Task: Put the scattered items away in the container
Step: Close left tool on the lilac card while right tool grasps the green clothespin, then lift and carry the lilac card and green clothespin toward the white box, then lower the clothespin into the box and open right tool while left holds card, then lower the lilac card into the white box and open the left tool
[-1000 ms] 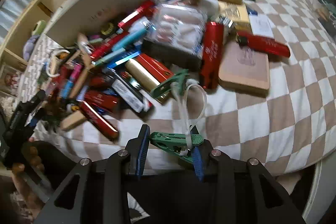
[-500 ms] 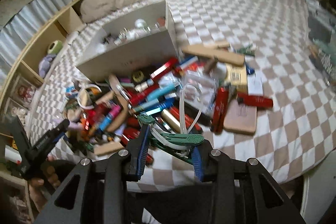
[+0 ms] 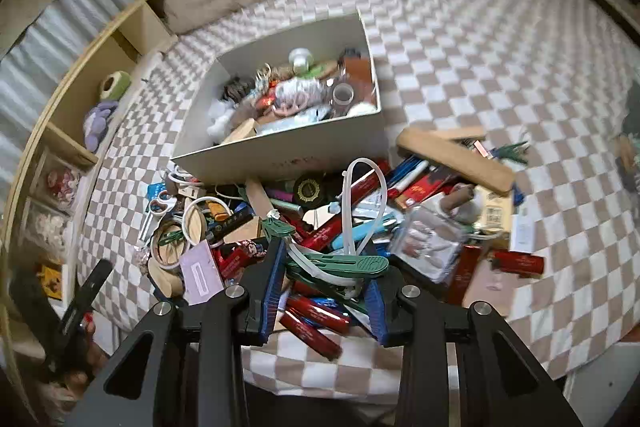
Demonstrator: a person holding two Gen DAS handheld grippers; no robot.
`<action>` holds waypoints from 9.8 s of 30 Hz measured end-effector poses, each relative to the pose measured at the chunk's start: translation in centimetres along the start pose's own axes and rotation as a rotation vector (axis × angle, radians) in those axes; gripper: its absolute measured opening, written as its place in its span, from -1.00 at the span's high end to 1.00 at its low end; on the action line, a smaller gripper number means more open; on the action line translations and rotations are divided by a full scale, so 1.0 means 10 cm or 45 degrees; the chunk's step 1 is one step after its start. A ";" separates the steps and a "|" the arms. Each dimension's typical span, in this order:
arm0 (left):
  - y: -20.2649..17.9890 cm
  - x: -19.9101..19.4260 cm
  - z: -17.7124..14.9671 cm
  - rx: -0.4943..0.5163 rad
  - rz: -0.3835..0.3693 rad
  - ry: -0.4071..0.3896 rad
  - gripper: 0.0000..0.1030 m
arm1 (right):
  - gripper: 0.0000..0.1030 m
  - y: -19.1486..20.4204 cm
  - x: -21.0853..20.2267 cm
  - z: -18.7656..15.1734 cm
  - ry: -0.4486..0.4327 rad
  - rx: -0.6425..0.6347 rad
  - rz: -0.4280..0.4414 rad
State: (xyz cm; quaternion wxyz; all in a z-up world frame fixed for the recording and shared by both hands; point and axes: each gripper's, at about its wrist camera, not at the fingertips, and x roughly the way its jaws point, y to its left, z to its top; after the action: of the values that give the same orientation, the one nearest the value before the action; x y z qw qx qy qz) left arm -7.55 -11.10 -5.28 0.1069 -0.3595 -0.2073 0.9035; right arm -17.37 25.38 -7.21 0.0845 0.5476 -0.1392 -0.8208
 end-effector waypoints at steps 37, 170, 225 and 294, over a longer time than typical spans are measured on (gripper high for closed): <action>-0.29 1.06 -0.66 0.086 0.333 0.283 -0.99 | -0.66 -1.00 1.06 -0.05 0.300 -0.035 -0.180; -0.74 0.21 -0.26 0.144 0.011 0.048 -0.22 | 0.39 0.14 -0.49 -0.21 -0.304 -0.484 0.233; -0.92 1.46 1.13 0.209 0.025 -0.052 -0.22 | 0.39 0.58 1.18 1.33 -0.114 -0.104 0.438; -0.81 2.34 0.83 0.348 0.196 0.102 -0.76 | -1.00 0.25 0.77 0.84 -0.295 -0.086 0.378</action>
State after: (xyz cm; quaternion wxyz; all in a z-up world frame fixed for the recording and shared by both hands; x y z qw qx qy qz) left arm -29.78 1.65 -10.40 0.0936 -0.3923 -0.0497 0.9137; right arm -28.10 21.91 -10.10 0.2064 0.4198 -0.1997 -0.8610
